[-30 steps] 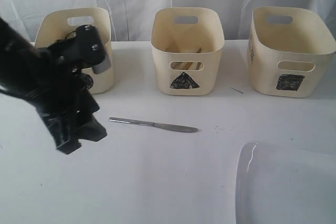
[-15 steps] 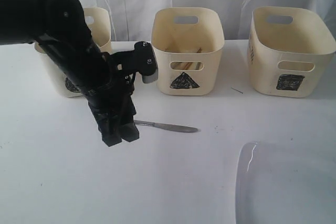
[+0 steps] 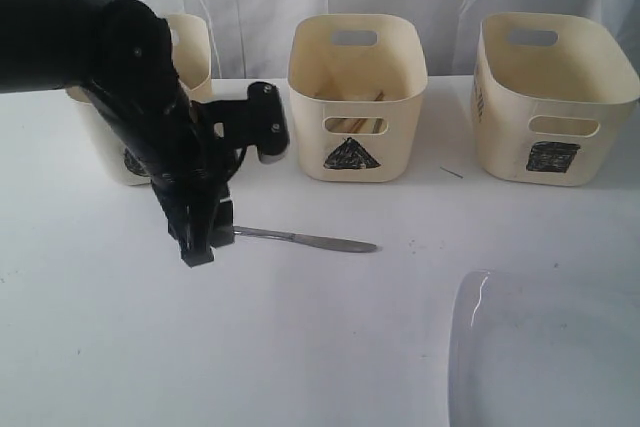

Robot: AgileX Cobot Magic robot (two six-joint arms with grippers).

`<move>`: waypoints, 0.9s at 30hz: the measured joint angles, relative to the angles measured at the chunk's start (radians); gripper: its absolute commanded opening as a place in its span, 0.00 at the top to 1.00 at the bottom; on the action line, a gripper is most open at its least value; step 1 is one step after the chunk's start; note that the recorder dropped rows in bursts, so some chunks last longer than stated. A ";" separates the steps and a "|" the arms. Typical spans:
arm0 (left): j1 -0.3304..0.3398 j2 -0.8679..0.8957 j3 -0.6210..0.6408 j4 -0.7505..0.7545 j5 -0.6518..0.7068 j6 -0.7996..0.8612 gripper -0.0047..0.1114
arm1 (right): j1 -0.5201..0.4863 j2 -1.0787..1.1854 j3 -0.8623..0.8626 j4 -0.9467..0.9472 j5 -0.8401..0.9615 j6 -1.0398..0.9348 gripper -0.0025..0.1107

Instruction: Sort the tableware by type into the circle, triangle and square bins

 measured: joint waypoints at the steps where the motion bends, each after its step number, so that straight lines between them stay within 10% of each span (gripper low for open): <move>1: 0.000 0.000 0.000 0.088 -0.015 -0.094 0.44 | 0.000 0.000 0.000 0.000 0.000 0.000 0.98; 12: -0.005 0.012 0.000 0.488 -0.280 -0.547 0.46 | 0.000 0.000 0.000 0.000 0.000 0.000 0.98; 27: -0.032 0.037 -0.002 0.404 -0.285 -0.648 0.47 | 0.000 0.000 0.000 0.000 0.000 0.002 0.98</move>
